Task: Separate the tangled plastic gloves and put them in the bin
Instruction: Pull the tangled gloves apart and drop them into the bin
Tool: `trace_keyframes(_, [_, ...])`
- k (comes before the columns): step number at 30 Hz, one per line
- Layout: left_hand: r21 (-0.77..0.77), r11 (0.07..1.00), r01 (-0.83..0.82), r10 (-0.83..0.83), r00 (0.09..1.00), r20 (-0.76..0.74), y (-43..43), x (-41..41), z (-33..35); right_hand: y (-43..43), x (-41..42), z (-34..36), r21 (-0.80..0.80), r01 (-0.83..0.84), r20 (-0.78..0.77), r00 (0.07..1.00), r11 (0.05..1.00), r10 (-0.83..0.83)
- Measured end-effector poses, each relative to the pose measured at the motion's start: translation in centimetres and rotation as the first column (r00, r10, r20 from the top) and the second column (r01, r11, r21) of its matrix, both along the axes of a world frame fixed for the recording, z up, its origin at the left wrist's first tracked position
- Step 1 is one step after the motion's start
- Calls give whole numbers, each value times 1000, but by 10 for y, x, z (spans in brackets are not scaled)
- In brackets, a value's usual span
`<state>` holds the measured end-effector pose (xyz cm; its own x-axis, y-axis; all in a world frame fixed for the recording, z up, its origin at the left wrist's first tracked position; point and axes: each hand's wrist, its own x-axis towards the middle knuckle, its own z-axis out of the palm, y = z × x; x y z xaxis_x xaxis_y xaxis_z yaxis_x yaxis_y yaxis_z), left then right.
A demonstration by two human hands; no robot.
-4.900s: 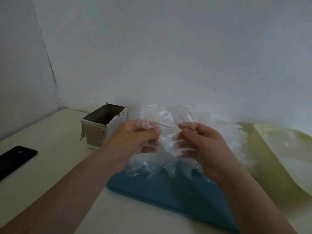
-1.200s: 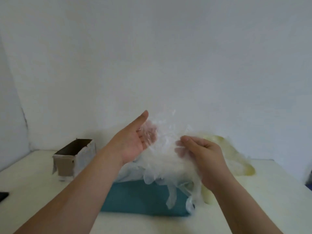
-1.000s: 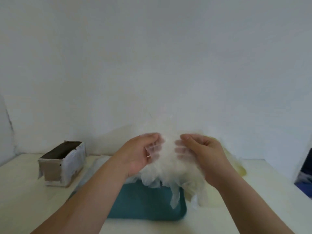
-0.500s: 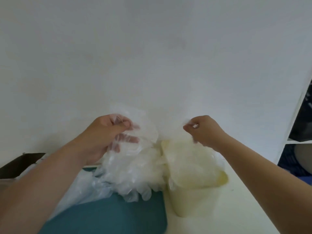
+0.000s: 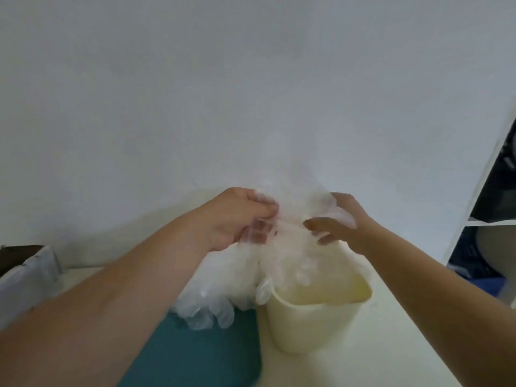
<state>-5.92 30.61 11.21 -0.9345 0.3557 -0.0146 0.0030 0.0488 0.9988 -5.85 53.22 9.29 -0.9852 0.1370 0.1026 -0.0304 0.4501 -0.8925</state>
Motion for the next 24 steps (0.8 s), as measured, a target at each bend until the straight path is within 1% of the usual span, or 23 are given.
trace_keyframes(1, [-95,994,-53,52,999,-6,11,-4,-7,7,5,6,-80,27,-10,1000,996,-27])
trace_keyframes(2, [-172,982,-81,79,997,-22,19,-6,-13,12,10,13,-77,71,-32,997,995,-74])
trace_keyframes(4, [-280,956,-90,82,996,-40,33,-14,-24,20,19,25,77,218,-147,968,973,-206])
trace_keyframes(5, [-337,936,-100,83,995,-63,39,-16,-27,18,27,31,134,249,-227,950,959,-215])
trace_keyframes(6, [-401,910,-110,79,992,-94,44,-19,-31,13,38,36,165,235,-276,943,958,-183])
trace_keyframes(7, [-475,874,-106,55,991,-120,48,-22,-31,5,46,40,201,177,-285,952,963,-115])
trace_keyframes(8, [-543,835,-85,23,992,-120,53,-24,-31,-4,56,40,242,78,-235,972,967,-20])
trace_keyframes(9, [-586,808,-67,1,994,-111,56,-24,-31,-14,64,37,278,-35,-127,989,960,73])
trace_keyframes(10, [-594,802,-64,-1,994,-109,57,-25,-31,-23,69,31,314,-140,14,990,939,143])
trace_keyframes(11, [-569,820,-69,10,994,-106,56,-27,-33,-30,71,23,351,-223,148,972,909,182])
trace_keyframes(12, [-515,852,-91,42,993,-106,53,-29,-35,-36,70,13,384,-286,246,948,878,201])
trace_keyframes(13, [-450,884,-129,83,989,-120,47,-29,-35,-41,67,4,401,-326,309,928,856,209])
trace_keyframes(15, [-348,910,-227,164,966,-201,32,-24,-37,-48,58,-13,432,-344,367,911,834,187])
trace_keyframes(17, [-261,919,-297,228,937,-266,15,-15,-37,-55,46,-25,512,-376,404,899,772,170])
trace_keyframes(19, [-213,924,-319,253,924,-286,-3,-4,-36,-62,35,-34,590,-434,466,872,681,152])
trace_keyframes(21, [-204,925,-321,259,924,-282,-20,6,-38,-67,26,-38,651,-485,525,843,584,114])
trace_keyframes(24, [-188,921,-341,284,918,-276,-45,21,-45,-72,17,-48,722,-567,603,797,396,40])
